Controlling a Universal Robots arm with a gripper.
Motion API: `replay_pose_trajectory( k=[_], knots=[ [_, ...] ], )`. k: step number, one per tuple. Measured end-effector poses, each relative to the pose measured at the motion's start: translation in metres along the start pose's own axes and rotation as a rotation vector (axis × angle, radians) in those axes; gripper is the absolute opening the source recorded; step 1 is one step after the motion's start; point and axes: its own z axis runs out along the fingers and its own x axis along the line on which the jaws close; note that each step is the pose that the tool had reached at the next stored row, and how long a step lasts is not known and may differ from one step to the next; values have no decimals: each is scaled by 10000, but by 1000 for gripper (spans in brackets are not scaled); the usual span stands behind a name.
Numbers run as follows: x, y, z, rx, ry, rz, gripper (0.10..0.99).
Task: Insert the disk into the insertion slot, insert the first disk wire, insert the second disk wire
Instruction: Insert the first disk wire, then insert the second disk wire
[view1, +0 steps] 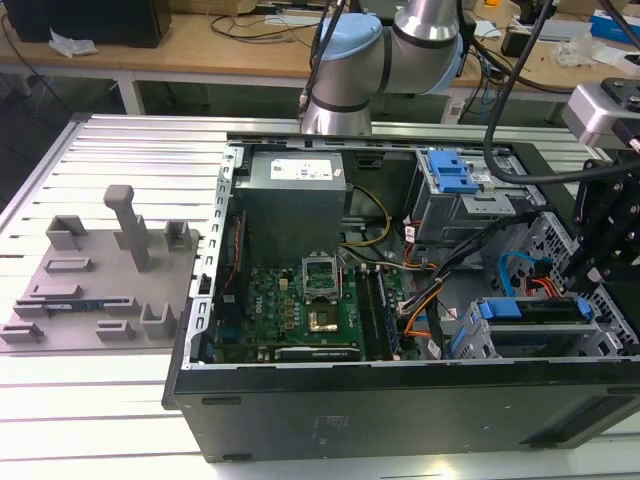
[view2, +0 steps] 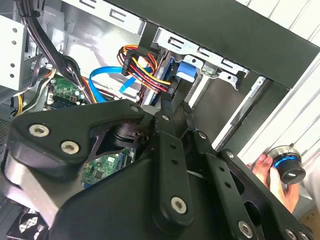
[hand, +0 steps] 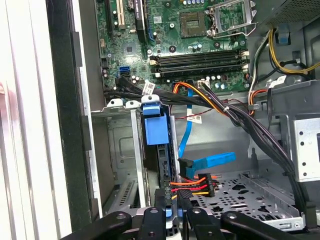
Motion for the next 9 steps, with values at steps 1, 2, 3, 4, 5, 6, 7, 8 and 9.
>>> replay_pose_trajectory(
  k=[1,2,3,4,5,6,7,8,9],
  knots=[
    [0,0,0,0,0,1,239],
    [0,0,-1,0,0,0,239],
    [0,0,-1,0,0,0,239],
    [0,0,-2,0,0,1,239],
    [0,0,-2,0,0,1,239],
    [0,0,-2,0,0,1,239],
    [0,0,-3,0,0,0,239],
    [0,0,-4,0,0,0,239],
    [0,0,-4,0,0,0,239]
  ],
)
